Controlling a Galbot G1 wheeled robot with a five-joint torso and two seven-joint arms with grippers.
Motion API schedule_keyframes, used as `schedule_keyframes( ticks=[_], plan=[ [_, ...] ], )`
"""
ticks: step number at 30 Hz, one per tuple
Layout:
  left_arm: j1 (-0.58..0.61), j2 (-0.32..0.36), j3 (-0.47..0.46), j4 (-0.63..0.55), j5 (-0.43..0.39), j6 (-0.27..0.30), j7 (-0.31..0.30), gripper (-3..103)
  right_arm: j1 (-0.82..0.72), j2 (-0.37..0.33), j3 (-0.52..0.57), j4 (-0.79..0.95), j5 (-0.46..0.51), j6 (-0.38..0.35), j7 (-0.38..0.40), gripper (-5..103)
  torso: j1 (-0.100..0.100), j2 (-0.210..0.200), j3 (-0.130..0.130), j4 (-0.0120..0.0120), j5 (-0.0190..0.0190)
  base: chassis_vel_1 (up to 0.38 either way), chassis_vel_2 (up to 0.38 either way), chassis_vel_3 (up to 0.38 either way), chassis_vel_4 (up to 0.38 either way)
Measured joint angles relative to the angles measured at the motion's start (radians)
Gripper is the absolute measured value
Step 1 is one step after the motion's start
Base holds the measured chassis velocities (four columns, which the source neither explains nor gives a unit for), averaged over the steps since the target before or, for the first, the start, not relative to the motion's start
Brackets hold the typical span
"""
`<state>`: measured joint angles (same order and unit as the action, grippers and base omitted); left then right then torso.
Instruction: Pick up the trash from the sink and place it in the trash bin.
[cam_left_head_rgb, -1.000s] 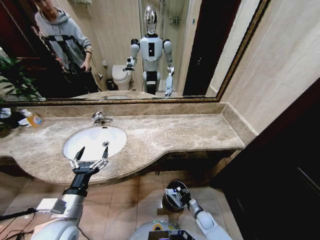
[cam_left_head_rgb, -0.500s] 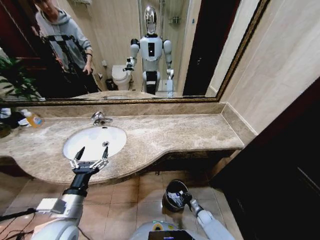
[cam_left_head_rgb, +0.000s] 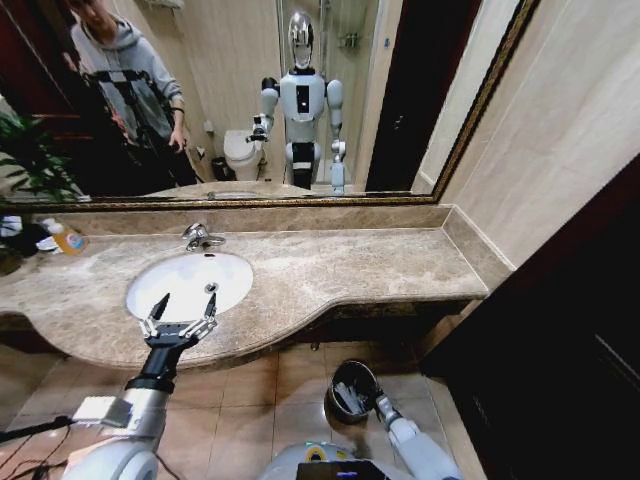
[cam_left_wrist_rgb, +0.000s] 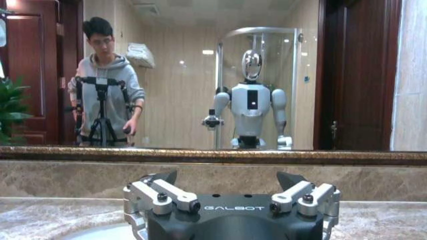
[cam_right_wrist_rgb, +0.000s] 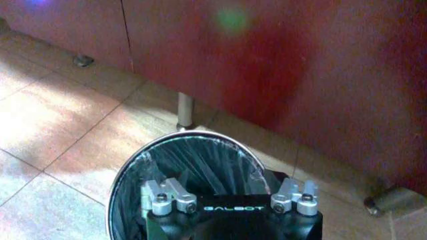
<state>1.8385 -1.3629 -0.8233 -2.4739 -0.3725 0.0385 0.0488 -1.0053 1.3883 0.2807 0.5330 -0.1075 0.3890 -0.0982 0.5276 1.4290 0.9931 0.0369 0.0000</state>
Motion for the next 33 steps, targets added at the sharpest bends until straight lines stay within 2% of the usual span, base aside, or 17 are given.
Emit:
schedule_keyframes(
  ticks=[2,3,4,5,8,9,11,12,15,16,18,19,21,26,27,31,33],
  plan=[
    [0.000,0.000,0.000,0.000,0.000,0.000,0.000,100,-0.014,-0.005,0.003,0.029,0.006,-0.001,-0.005,73,0.000,0.000,0.000,-0.0001,0.0000,0.000,0.000,0.000,0.000],
    [0.000,0.000,0.000,0.000,0.000,0.000,0.000,100,-0.025,-0.010,0.006,0.055,0.012,-0.002,-0.008,83,0.000,0.000,0.000,-0.0001,0.0000,0.000,0.000,0.000,0.000],
    [0.000,0.000,0.000,0.000,0.000,0.000,0.000,100,-0.041,-0.015,0.012,0.094,0.026,-0.013,-0.010,83,0.000,0.000,0.000,-0.0001,0.0001,0.000,0.000,0.000,0.000],
    [0.000,0.000,0.000,0.000,0.000,0.000,0.000,100,-0.088,-0.031,0.023,0.197,0.075,-0.048,-0.002,94,0.000,0.000,0.000,0.0001,0.0002,0.000,0.000,0.000,0.000],
    [0.000,0.000,0.000,0.000,0.000,0.000,0.000,100,-0.143,-0.053,0.043,0.288,0.097,-0.065,0.028,94,0.000,0.000,0.000,0.0000,0.0001,0.000,0.000,0.000,0.000],
    [0.000,0.000,0.000,0.000,0.000,0.000,0.000,100,-0.175,-0.065,0.058,0.338,0.114,-0.071,0.045,99,0.000,0.000,0.000,-0.0001,-0.0002,0.000,0.000,0.000,0.000],
    [0.000,0.000,0.000,0.000,0.000,0.000,0.000,100,-0.243,-0.080,0.099,0.467,0.167,-0.114,0.061,100,0.000,0.000,0.000,-0.0001,0.0003,0.000,0.000,0.000,0.000],
    [0.000,0.000,0.000,0.000,0.000,0.000,0.000,100,-0.243,-0.080,0.099,0.467,0.167,-0.114,0.061,100,0.000,0.000,0.000,-0.0001,0.0003,0.000,0.000,0.000,0.000],
    [0.000,0.000,0.000,0.000,0.000,0.000,0.000,100,-0.384,-0.057,0.257,0.782,0.241,-0.282,0.062,100,0.000,0.000,0.000,-0.0001,-0.0007,0.000,0.000,0.000,0.000],
    [0.000,0.000,0.000,0.000,0.000,0.000,0.000,100,-0.384,-0.057,0.257,0.782,0.241,-0.282,0.062,100,0.000,0.000,0.000,-0.0001,-0.0007,0.000,0.000,0.000,0.000],
    [0.000,0.000,0.000,0.000,0.000,0.000,0.000,100,-0.487,-0.034,0.356,1.000,0.303,-0.367,0.058,100,0.000,0.000,0.000,0.0000,0.0000,0.000,0.000,0.000,0.000],
    [0.000,0.000,0.000,0.000,0.000,0.000,0.000,100,-0.487,-0.034,0.356,1.000,0.303,-0.367,0.058,100,0.000,0.000,0.000,0.0000,0.0000,0.000,0.000,0.000,0.000],
    [0.000,0.000,0.000,0.000,0.000,0.000,0.000,100,-0.567,-0.009,0.426,1.153,0.339,-0.405,0.048,100,0.000,0.000,0.000,-0.0001,-0.0001,0.000,0.000,0.000,0.000],
    [0.000,0.000,0.000,0.000,0.000,0.000,0.000,100,-0.675,0.018,0.515,1.414,0.372,-0.410,0.022,100,0.000,0.000,0.000,-0.0002,-0.0002,0.000,0.000,0.000,0.000],
    [0.000,0.000,0.000,0.000,0.000,0.000,0.000,100,-0.675,0.018,0.515,1.414,0.372,-0.410,0.022,100,0.000,0.000,0.000,-0.0002,-0.0002,0.000,0.000,0.000,0.000],
    [0.000,0.000,0.000,0.000,0.000,0.000,0.000,100,-0.712,0.058,0.503,1.557,0.401,-0.350,0.002,100,0.000,0.000,0.000,-0.0001,-0.0002,0.000,0.000,0.000,0.000],
    [0.000,0.000,0.000,0.000,0.000,0.000,0.000,100,-0.728,0.106,0.464,1.654,0.395,-0.300,-0.004,100,0.000,0.000,0.000,0.0000,-0.0001,0.000,0.000,0.000,0.000]
  ],
)
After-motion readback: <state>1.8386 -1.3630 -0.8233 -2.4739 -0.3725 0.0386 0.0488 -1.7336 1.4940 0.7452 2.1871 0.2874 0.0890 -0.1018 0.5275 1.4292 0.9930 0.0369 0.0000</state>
